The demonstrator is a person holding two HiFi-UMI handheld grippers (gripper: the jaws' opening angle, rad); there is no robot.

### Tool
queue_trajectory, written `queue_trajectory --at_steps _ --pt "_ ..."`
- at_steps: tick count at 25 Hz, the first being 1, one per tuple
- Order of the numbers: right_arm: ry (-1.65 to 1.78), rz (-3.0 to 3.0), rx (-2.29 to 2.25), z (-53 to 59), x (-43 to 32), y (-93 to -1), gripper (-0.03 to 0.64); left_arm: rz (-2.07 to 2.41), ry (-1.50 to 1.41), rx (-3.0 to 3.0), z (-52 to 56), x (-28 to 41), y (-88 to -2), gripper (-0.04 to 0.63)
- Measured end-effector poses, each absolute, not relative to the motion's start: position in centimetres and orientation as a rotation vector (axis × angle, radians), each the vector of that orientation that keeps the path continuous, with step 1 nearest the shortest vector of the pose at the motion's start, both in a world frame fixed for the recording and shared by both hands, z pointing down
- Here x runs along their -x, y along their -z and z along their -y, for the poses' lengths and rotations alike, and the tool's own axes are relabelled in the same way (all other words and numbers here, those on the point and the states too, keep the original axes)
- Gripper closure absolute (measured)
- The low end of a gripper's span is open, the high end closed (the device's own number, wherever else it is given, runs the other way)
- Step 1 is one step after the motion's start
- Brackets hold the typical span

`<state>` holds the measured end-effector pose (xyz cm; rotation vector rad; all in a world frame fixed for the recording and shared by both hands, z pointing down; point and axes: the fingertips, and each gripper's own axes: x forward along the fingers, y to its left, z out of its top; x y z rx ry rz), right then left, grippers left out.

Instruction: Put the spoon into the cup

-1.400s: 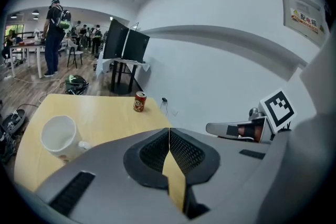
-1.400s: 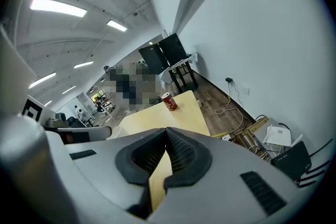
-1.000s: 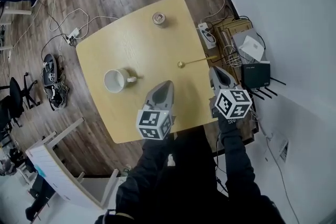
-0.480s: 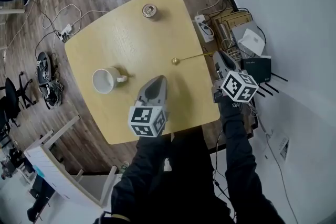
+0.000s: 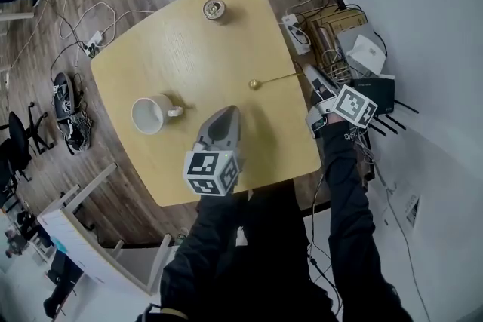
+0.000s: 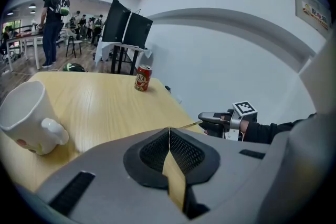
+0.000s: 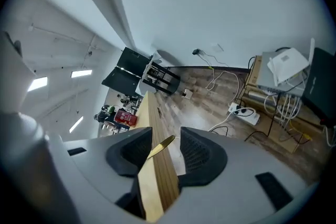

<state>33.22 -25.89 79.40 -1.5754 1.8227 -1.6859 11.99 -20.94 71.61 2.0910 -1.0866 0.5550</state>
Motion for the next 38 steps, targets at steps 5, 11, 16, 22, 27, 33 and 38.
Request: queue_trajectory --at_steps 5,11,16,22,27,33,38 --pt "1.685 -1.775 1.505 25.8 -32.8 -78.5 0.556 1.111 -0.533 -2.065 20.9 -10.6 -71.5 0.560" --pt "1.592 -1.745 1.348 26.2 -31.8 -73.7 0.587 1.132 -0.498 -2.048 20.5 -9.2 -70.3 0.560" --pt "1.529 -1.791 1.313 26.4 -30.0 -69.5 0.594 1.160 -0.460 -2.051 20.7 -7.9 -68.7 0.560" --pt "1.489 -1.838 1.273 26.5 -26.6 -65.2 0.594 1.210 -0.404 -2.044 20.9 -4.9 -66.3 0.560" --pt "1.456 -1.902 1.167 26.8 -21.3 -61.4 0.594 1.273 -0.356 -2.031 20.6 -1.3 -64.4 0.560" --pt "1.460 -1.978 1.035 27.5 -13.4 -59.2 0.594 1.360 -0.332 -1.989 20.0 3.9 -63.7 0.560" --pt "1.467 -2.028 0.977 28.5 -6.8 -59.0 0.594 1.431 -0.309 -1.927 19.4 9.1 -64.0 0.560"
